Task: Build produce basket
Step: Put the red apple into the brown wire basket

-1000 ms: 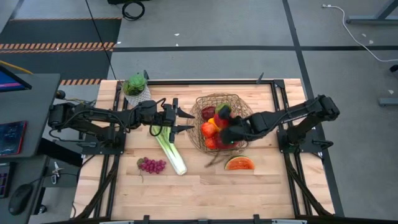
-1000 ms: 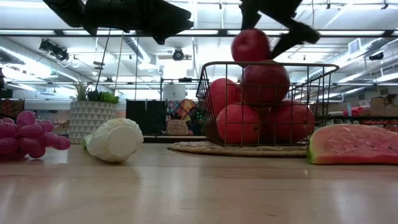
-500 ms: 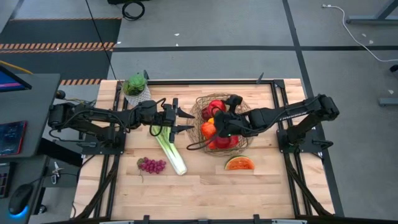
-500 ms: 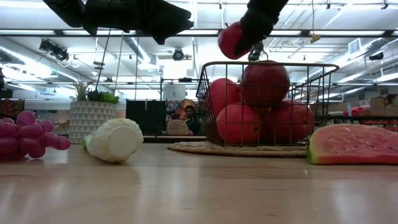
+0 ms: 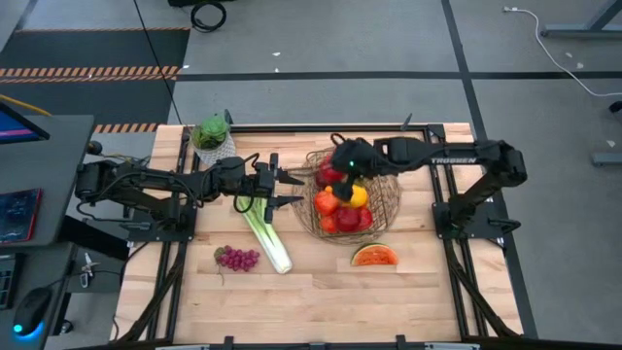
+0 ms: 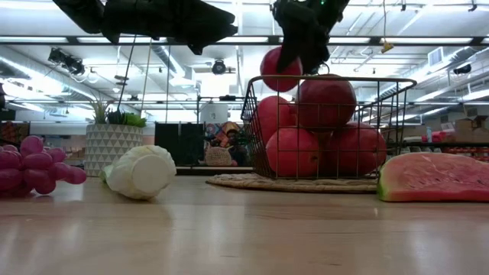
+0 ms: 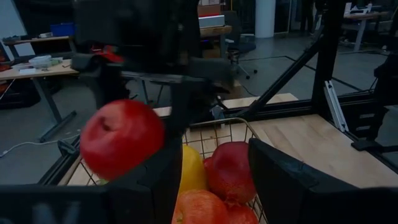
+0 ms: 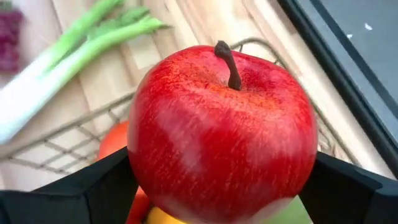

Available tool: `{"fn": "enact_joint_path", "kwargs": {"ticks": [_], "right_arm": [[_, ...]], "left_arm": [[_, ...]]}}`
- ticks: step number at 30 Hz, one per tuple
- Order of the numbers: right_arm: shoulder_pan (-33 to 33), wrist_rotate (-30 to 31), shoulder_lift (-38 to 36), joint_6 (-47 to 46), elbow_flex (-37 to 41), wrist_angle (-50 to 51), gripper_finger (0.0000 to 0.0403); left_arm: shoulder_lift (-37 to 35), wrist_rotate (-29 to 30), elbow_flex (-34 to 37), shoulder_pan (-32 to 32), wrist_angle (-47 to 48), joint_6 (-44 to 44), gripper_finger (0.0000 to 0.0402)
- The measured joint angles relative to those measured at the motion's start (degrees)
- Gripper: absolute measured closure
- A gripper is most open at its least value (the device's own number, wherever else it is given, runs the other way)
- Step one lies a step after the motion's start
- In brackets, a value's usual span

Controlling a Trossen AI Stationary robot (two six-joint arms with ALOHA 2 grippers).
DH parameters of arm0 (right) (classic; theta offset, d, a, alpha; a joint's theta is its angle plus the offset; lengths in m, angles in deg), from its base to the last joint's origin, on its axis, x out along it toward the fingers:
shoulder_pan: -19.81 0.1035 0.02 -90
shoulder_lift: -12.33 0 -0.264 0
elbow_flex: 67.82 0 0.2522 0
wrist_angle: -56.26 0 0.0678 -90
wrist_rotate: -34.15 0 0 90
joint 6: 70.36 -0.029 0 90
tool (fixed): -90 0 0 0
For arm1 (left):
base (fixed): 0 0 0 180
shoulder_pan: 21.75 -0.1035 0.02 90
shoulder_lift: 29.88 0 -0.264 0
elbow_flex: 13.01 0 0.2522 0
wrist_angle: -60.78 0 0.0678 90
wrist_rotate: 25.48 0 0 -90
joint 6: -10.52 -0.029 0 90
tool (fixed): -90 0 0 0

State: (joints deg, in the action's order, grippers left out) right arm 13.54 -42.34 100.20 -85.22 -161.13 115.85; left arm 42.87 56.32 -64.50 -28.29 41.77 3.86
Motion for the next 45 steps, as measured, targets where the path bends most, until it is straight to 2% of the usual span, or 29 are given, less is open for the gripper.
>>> {"fn": "enact_joint_path", "kwargs": {"ticks": [8, 12, 17, 22, 30, 38, 45], "right_arm": [[-5.43, -2.86, 0.26, 4.87, 1.09, -8.03, 0.0022], [-7.07, -2.83, 0.42, 12.32, 4.52, -12.13, 0.0022], [-8.58, -3.35, 2.39, 11.01, 7.99, -18.25, 0.0022], [-8.84, -4.38, 5.19, 15.14, 7.97, -18.74, 0.0022], [-9.76, -4.45, 10.28, 14.79, 7.98, -18.58, 0.0022], [-9.78, -10.42, 10.23, 17.95, 7.93, -17.81, 0.0022], [-9.78, -9.94, 10.21, 18.30, 7.87, -16.93, 0.0009]], "left_arm": [[0.00, 0.02, 0.00, 0.00, 0.02, 0.00, 0.0208], [0.00, 0.00, 0.00, 0.02, 0.02, 0.02, 0.0210], [0.00, 0.03, 0.00, 0.00, 0.01, 0.03, 0.0213], [-0.02, -0.01, 0.02, 0.01, -0.25, 0.04, 0.0209], [-0.02, 0.06, 0.02, -0.01, 0.08, 0.04, 0.0212], [-0.02, 0.02, 0.02, 0.02, 0.10, 0.00, 0.0209], [-0.02, -0.01, 0.02, 0.02, 0.26, 0.02, 0.0211]]}}
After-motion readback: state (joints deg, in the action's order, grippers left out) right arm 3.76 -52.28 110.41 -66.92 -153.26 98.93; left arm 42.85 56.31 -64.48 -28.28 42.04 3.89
